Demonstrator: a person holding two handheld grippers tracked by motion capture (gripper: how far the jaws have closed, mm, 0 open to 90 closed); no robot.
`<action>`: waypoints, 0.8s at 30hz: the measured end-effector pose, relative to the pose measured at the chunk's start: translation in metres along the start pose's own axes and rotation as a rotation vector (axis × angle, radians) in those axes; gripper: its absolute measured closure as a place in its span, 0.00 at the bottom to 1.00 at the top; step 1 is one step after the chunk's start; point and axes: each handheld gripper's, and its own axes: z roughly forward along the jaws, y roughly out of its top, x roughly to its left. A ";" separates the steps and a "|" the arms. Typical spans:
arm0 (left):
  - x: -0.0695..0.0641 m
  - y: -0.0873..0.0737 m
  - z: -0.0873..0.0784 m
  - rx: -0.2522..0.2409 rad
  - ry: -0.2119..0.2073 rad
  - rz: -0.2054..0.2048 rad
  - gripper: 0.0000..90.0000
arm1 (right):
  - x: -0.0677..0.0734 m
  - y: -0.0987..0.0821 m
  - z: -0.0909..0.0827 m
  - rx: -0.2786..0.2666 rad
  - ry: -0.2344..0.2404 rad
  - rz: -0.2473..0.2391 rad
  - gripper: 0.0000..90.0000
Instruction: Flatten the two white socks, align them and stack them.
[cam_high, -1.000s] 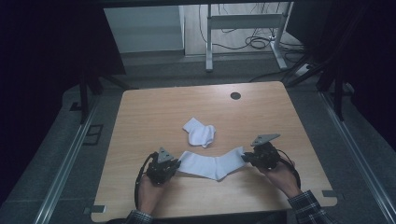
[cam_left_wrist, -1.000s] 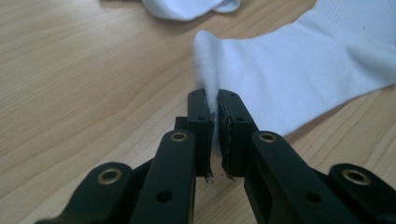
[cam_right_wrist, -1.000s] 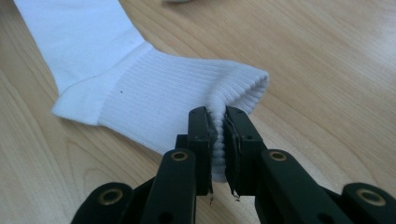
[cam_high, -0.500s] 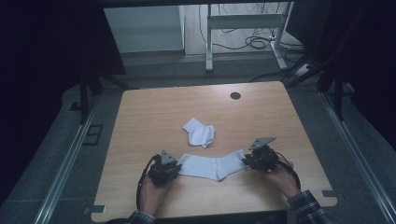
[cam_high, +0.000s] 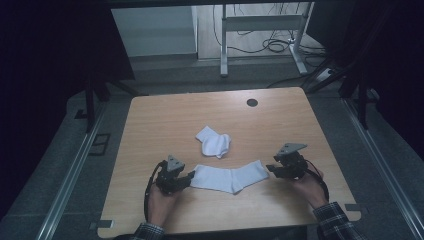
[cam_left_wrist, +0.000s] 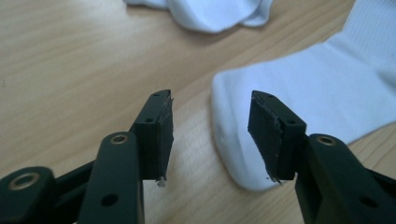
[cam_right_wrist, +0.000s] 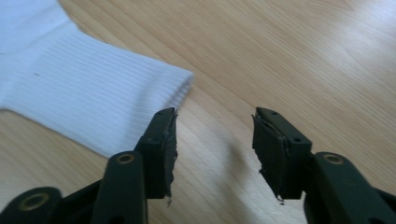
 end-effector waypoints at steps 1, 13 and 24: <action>0.000 0.002 0.000 -0.007 0.001 -0.001 0.55 | -0.002 -0.001 0.000 -0.001 -0.005 0.003 0.49; 0.008 0.042 0.015 -0.039 -0.034 -0.007 0.62 | -0.023 -0.012 -0.001 -0.025 -0.020 0.070 0.37; 0.022 0.071 0.055 0.021 -0.034 -0.045 0.69 | -0.031 -0.020 0.007 0.002 -0.035 0.097 0.32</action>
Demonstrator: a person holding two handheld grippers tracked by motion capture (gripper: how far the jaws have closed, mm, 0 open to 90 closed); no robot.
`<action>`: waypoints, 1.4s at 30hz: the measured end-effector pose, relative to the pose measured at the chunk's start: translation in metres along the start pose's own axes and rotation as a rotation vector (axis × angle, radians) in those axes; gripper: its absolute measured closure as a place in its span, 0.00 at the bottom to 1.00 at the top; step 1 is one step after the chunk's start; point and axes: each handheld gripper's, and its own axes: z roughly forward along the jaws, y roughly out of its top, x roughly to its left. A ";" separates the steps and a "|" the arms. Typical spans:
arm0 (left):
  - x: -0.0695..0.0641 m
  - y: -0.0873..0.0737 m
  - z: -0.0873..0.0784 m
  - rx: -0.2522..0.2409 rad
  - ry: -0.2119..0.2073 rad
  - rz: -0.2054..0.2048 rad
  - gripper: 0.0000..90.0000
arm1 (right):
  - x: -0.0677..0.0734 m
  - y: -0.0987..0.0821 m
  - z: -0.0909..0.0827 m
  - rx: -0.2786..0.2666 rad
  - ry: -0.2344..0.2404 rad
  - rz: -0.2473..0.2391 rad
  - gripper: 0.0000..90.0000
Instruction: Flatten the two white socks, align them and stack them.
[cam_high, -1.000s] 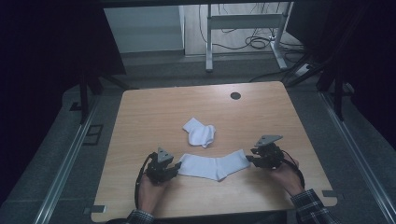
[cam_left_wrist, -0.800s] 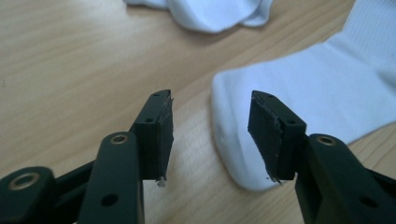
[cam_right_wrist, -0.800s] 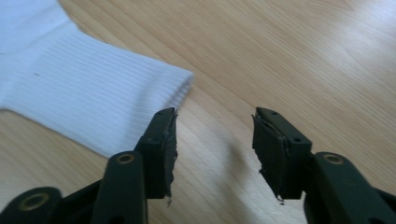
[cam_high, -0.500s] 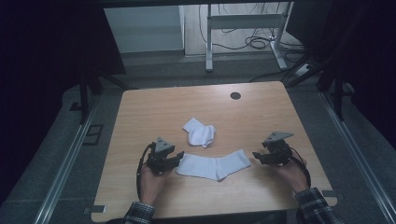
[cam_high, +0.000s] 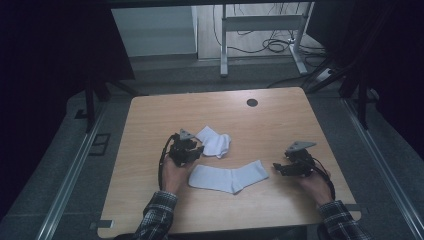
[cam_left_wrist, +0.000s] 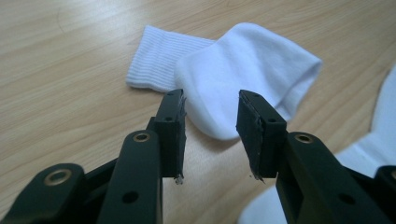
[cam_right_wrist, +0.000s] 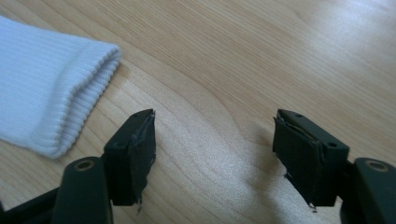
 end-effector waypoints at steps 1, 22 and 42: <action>0.001 0.001 0.004 0.006 0.000 -0.007 0.69 | -0.002 -0.001 0.001 -0.002 0.009 0.019 0.31; -0.007 0.033 0.028 0.035 -0.039 -0.031 0.95 | 0.002 -0.007 0.008 -0.065 0.017 0.021 0.12; -0.085 0.154 -0.037 -0.209 -0.130 0.105 0.95 | 0.001 -0.007 0.008 -0.068 0.019 0.016 0.12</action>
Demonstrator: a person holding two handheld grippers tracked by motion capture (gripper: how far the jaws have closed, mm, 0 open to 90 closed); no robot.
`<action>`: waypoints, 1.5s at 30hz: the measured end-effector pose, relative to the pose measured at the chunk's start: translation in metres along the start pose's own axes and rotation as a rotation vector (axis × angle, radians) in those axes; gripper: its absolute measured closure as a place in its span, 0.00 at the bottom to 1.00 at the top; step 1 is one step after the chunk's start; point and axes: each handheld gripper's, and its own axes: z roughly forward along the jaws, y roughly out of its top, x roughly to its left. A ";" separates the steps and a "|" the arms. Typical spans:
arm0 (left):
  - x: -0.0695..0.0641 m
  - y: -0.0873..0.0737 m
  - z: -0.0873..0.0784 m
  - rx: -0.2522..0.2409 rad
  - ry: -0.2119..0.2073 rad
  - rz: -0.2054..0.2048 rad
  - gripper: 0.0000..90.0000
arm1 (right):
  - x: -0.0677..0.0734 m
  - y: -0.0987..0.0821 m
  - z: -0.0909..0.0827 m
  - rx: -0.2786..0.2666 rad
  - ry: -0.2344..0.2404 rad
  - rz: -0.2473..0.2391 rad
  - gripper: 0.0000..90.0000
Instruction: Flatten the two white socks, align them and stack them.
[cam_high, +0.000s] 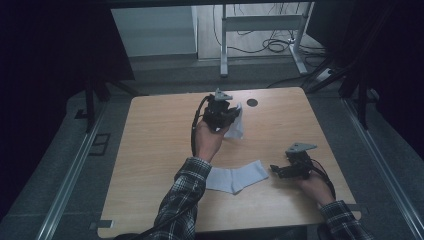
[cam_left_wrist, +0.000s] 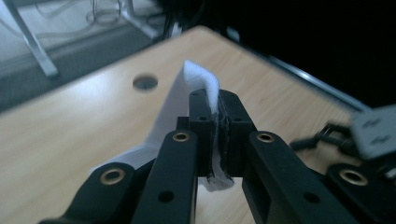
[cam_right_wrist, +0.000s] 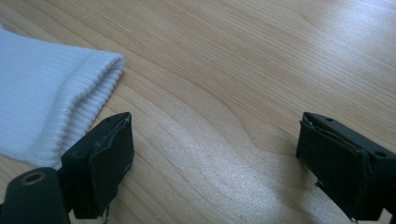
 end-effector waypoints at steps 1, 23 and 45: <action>-0.002 0.007 -0.007 -0.016 0.007 0.006 0.95 | 0.000 0.000 0.000 0.000 0.000 0.000 0.12; 0.082 -0.114 -0.003 0.153 0.169 -0.183 0.94 | 0.001 0.000 0.000 0.002 -0.005 0.005 0.11; 0.100 -0.192 -0.014 0.253 0.225 -0.175 0.90 | 0.002 0.001 0.000 0.002 -0.012 0.013 0.11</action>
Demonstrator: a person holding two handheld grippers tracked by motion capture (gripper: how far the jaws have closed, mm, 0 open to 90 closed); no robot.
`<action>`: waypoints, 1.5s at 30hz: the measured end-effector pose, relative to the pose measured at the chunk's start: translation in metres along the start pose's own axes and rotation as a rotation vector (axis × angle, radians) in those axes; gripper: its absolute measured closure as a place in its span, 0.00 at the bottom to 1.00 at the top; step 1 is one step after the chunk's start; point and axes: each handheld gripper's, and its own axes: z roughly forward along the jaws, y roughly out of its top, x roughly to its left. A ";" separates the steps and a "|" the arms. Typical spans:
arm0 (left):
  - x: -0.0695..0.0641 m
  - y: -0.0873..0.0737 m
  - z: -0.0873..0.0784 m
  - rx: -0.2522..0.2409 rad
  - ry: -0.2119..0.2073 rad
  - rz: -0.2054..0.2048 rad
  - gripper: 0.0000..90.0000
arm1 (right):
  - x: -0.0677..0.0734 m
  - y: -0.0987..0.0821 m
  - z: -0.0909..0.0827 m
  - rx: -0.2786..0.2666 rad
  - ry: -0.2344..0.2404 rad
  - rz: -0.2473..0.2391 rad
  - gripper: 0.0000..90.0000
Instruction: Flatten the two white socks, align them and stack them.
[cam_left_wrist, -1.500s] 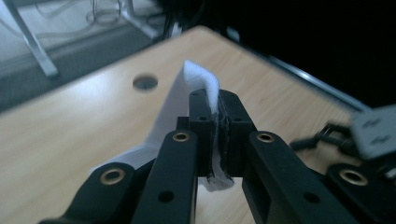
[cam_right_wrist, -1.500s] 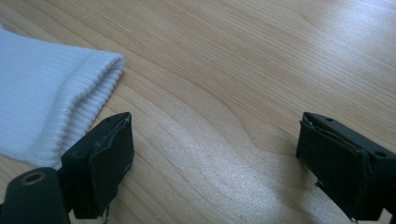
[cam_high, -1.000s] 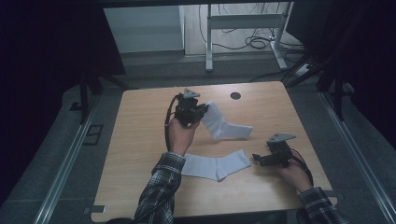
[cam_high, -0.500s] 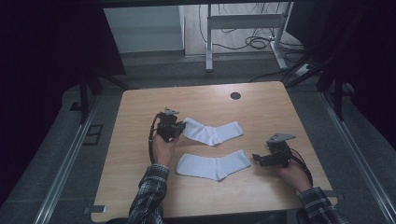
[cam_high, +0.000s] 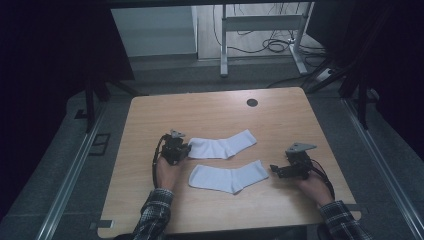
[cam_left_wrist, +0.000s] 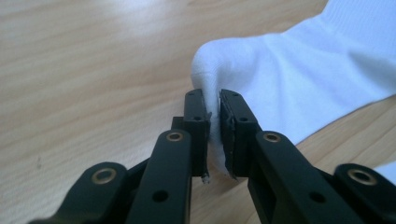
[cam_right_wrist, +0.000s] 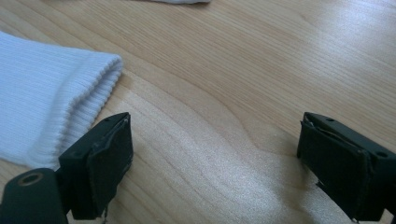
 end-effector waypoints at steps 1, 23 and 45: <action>0.001 -0.003 0.000 -0.001 0.003 0.000 0.89 | 0.000 0.000 0.000 0.000 0.000 0.000 0.11; 0.011 -0.023 0.008 -0.021 0.017 0.050 0.28 | 0.000 0.002 0.000 0.018 0.006 -0.002 0.11; 0.008 -0.022 0.008 -0.021 0.034 0.035 0.27 | 0.002 0.018 -0.008 0.031 0.017 0.012 0.10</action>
